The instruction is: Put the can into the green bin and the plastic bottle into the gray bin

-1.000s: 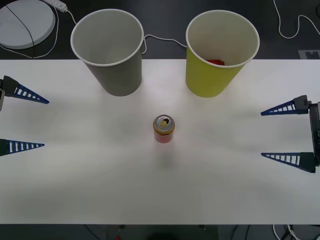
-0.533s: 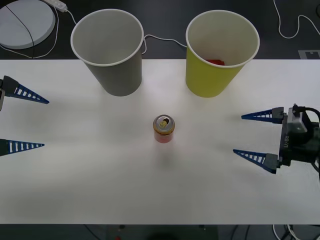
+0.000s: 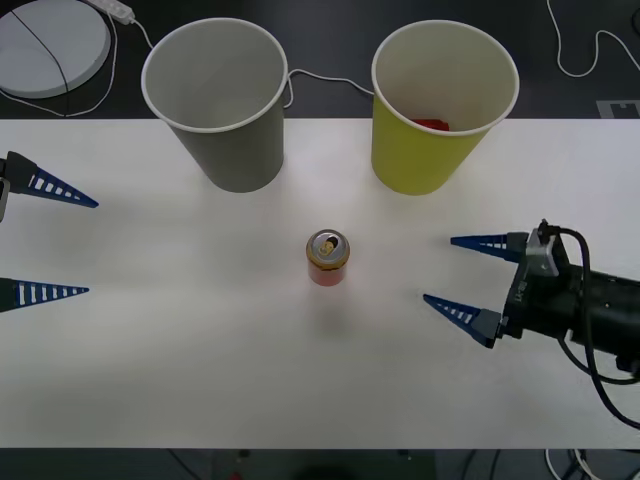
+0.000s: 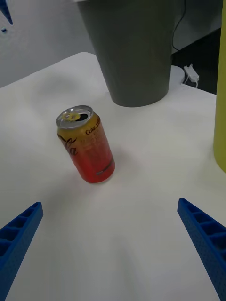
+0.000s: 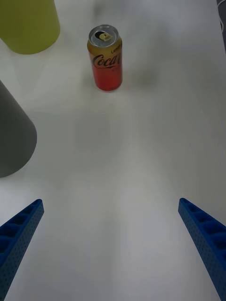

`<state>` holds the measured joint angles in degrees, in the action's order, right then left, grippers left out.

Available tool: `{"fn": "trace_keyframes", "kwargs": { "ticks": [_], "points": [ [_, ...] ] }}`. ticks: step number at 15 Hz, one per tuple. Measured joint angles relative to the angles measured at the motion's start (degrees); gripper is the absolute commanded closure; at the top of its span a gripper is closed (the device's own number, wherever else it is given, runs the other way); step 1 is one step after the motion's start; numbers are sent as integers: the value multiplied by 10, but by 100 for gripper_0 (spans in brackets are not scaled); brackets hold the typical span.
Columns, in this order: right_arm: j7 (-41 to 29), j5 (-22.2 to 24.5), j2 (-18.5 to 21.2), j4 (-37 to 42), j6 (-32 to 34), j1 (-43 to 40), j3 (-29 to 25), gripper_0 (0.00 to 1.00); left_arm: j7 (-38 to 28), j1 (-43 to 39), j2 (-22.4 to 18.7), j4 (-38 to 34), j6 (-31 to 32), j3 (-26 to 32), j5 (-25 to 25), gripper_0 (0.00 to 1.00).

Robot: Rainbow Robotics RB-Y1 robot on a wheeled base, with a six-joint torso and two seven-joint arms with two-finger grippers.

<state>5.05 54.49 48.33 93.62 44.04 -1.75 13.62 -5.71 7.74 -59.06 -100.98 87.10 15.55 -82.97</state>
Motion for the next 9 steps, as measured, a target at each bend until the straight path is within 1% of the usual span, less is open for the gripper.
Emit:
{"fn": "trace_keyframes", "kwargs": {
  "ticks": [1, 4, 9],
  "points": [
    [4, 4, -17, -11, 0, 5, 3, 0, 0, 0, 0, 0, 0, 0, 0, 0],
    [14, 41, -68, -33, 0, 18, 4, 0, 0, 0, 0, 0, 0, 0, 0, 0],
    [26, 118, -135, -44, 0, 37, 4, 0, 0, 0, 0, 0, 0, 0, 0, 0]
  ]
}}
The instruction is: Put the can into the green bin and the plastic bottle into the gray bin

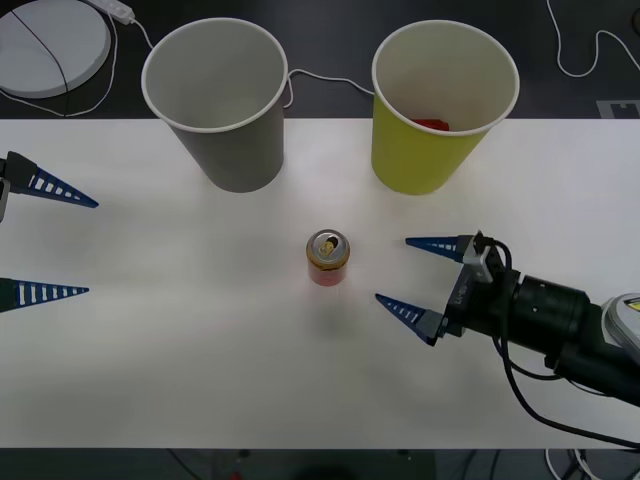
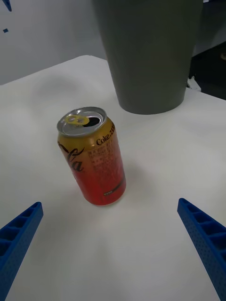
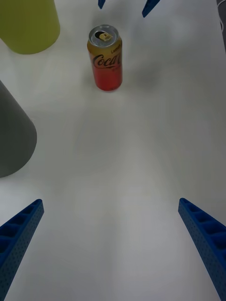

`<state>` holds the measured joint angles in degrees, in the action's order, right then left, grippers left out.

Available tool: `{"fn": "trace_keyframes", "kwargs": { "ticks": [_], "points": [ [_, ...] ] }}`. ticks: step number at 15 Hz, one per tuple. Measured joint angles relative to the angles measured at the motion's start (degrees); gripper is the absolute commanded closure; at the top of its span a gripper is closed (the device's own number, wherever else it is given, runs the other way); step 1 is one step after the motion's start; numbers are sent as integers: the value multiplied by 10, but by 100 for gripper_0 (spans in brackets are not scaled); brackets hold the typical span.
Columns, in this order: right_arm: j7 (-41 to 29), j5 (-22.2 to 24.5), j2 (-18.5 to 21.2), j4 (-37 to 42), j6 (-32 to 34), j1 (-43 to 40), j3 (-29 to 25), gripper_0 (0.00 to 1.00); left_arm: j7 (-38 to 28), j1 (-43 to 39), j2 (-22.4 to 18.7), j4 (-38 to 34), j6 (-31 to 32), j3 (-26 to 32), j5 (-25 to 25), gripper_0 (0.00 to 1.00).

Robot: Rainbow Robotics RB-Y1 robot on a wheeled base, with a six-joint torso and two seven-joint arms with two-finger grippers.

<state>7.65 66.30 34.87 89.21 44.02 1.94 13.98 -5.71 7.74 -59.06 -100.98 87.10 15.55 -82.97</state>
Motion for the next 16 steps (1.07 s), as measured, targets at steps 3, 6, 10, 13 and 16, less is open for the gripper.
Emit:
{"fn": "trace_keyframes", "kwargs": {
  "ticks": [3, 6, 10, 13, 16],
  "points": [
    [3, 48, -36, -7, 0, 11, 0, 0, 0, 0, 0, 0, 0, 0, 0, 0],
    [10, 83, -75, -39, 3, 34, 1, 0, 0, 0, 0, 0, 0, 0, 0, 0],
    [27, 102, -114, -87, 7, 65, 9, 0, 0, 0, 0, 0, 0, 0, 0, 0],
    [42, 103, -137, -116, 5, 85, 20, 0, 0, 0, 0, 0, 0, 0, 0, 0],
    [60, 103, -162, -156, 5, 109, 23, 0, 0, 0, 0, 0, 0, 0, 0, 0]
  ]
}}
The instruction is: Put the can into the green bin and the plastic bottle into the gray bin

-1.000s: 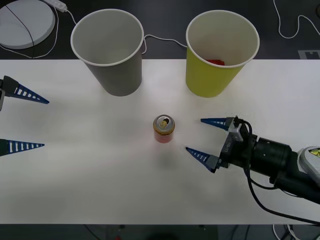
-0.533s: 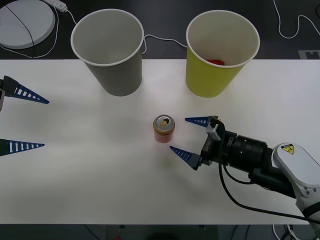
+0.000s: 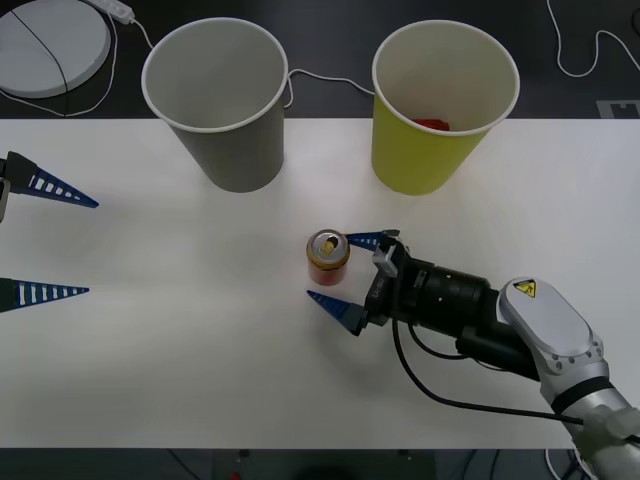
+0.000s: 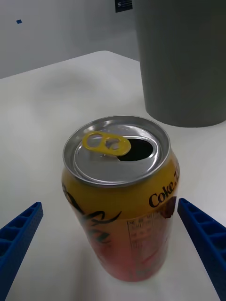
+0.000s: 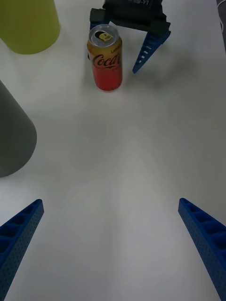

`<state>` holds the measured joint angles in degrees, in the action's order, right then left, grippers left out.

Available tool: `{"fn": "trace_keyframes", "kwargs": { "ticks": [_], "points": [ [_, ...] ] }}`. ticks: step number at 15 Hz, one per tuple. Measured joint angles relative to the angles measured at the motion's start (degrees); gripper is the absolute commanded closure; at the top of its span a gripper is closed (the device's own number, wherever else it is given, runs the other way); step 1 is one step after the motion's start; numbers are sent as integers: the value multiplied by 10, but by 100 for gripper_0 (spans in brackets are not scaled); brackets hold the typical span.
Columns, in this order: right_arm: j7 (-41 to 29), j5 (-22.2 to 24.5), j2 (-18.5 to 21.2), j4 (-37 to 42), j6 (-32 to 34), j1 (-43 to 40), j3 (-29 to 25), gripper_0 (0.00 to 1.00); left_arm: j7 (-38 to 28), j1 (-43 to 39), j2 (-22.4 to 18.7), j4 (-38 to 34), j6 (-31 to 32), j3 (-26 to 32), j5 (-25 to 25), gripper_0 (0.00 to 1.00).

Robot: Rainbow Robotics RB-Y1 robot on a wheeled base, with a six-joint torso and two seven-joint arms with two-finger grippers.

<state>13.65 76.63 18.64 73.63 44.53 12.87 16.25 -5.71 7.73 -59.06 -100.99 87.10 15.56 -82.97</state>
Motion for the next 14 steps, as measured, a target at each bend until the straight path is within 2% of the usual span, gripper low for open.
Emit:
{"fn": "trace_keyframes", "kwargs": {
  "ticks": [4, 11, 12, 13, 14],
  "points": [
    [19, 0, -21, -28, -4, 17, 0, 0, 0, 0, 0, 0, 0, 0, 0, 0],
    [30, 0, -29, -29, -11, 24, 4, 0, 0, 0, 0, 0, 0, 0, 0, 0],
    [31, 0, -29, -29, -12, 24, 4, 49, 0, 0, 0, 0, 0, 0, 0, 0],
    [34, 0, -29, -29, -13, 24, 4, 89, 0, 0, 0, 0, 0, 0, 0, 0],
    [37, 0, -29, -29, -14, 24, 4, 100, 0, 0, 0, 0, 0, 0, 0, 0]
  ]
}}
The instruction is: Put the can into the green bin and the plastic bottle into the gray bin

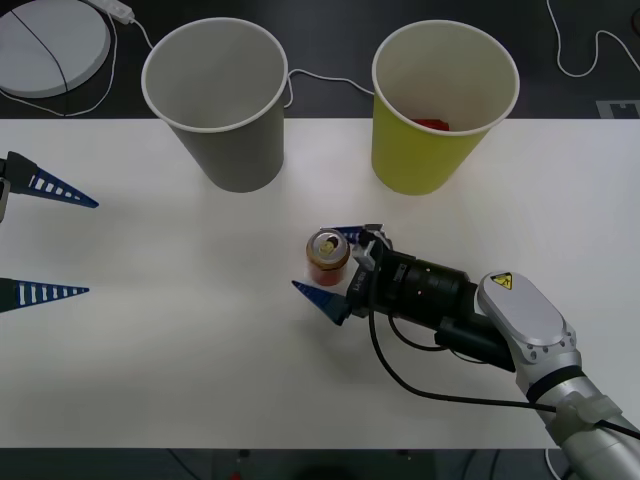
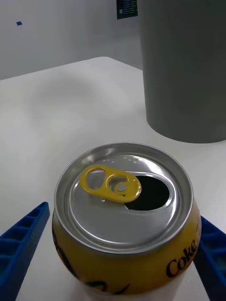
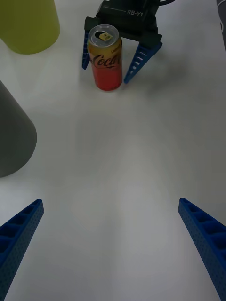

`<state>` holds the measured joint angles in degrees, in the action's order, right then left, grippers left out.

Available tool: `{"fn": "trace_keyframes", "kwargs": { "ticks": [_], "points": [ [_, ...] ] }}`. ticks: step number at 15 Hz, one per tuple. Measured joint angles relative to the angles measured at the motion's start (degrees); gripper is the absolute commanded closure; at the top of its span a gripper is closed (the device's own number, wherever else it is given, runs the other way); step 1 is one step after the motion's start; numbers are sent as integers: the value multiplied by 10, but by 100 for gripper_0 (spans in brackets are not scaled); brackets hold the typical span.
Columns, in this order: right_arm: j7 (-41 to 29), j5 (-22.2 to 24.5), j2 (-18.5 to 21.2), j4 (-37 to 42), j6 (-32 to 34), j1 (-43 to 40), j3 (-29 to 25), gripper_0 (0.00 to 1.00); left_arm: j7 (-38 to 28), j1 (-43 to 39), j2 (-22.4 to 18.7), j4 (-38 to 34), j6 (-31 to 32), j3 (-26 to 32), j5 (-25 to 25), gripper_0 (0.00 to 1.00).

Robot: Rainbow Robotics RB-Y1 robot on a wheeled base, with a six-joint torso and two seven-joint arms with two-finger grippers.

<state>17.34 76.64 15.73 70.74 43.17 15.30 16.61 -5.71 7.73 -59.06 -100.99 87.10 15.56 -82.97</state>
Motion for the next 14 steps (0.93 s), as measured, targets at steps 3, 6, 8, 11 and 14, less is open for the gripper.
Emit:
{"fn": "trace_keyframes", "kwargs": {
  "ticks": [3, 6, 8, 11, 14],
  "points": [
    [5, 0, 0, 0, 0, 0, 0, 100, 0, 0, 0, 0, 0, 0, 0, 0],
    [5, 0, 0, 0, 0, 0, 1, 100, 0, 0, 0, 0, 0, 0, 0, 0],
    [3, 2, 0, 0, 0, 0, 2, 100, 0, 0, 0, 0, 0, 0, 0, 0],
    [-24, 31, 9, 23, 4, 0, 2, 100, 0, 0, 0, 0, 0, 0, 0, 0],
    [-127, 103, 33, 101, 8, -20, 2, 100, 0, 0, 0, 0, 0, 0, 0, 0]
  ]
}}
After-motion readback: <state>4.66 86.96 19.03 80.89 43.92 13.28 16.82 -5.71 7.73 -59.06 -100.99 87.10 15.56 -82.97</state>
